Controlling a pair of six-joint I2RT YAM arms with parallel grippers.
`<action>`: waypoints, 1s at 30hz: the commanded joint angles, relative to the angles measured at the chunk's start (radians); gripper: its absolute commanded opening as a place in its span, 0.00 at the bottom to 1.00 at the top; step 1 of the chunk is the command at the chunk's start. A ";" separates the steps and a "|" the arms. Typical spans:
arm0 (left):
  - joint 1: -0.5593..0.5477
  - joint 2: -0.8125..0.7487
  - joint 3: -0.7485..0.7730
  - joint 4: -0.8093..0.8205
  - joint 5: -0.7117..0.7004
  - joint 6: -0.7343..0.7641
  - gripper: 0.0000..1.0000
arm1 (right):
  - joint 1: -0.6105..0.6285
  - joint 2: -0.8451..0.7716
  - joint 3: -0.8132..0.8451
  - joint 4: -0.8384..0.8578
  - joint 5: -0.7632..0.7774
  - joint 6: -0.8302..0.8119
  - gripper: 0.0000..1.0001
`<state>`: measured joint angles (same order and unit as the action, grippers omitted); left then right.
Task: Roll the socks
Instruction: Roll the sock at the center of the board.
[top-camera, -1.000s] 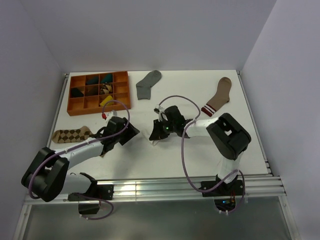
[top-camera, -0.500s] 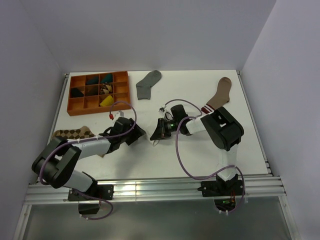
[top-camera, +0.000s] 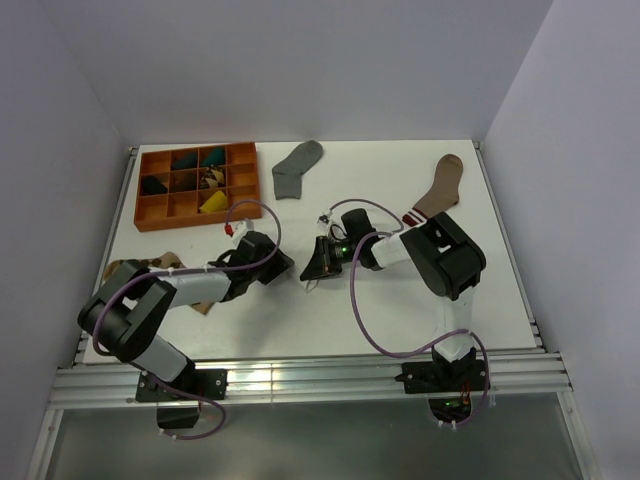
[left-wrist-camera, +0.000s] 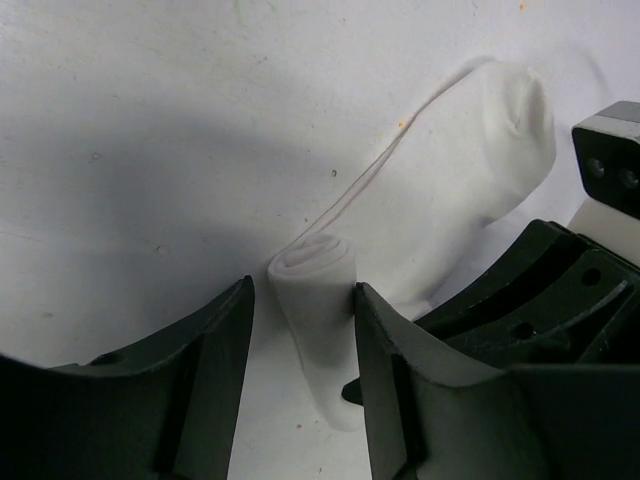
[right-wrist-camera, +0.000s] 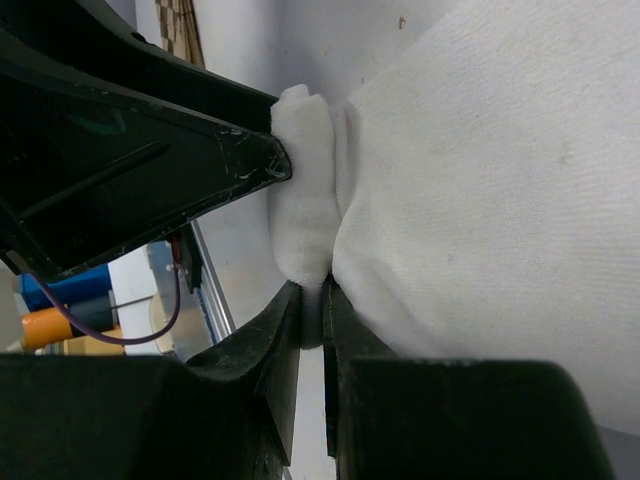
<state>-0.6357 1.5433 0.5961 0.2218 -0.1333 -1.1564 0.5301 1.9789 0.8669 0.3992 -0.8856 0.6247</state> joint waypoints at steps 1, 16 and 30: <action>-0.010 0.031 0.024 -0.025 -0.042 -0.025 0.49 | -0.005 0.024 0.020 -0.030 0.014 -0.006 0.00; -0.018 0.115 0.060 -0.079 -0.022 -0.013 0.11 | -0.002 -0.034 0.037 -0.120 0.076 -0.086 0.06; -0.018 0.115 0.203 -0.241 0.001 0.227 0.00 | 0.143 -0.385 0.035 -0.372 0.534 -0.496 0.57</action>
<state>-0.6498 1.6367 0.7521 0.0883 -0.1436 -1.0355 0.6151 1.6554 0.8906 0.0807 -0.5262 0.2798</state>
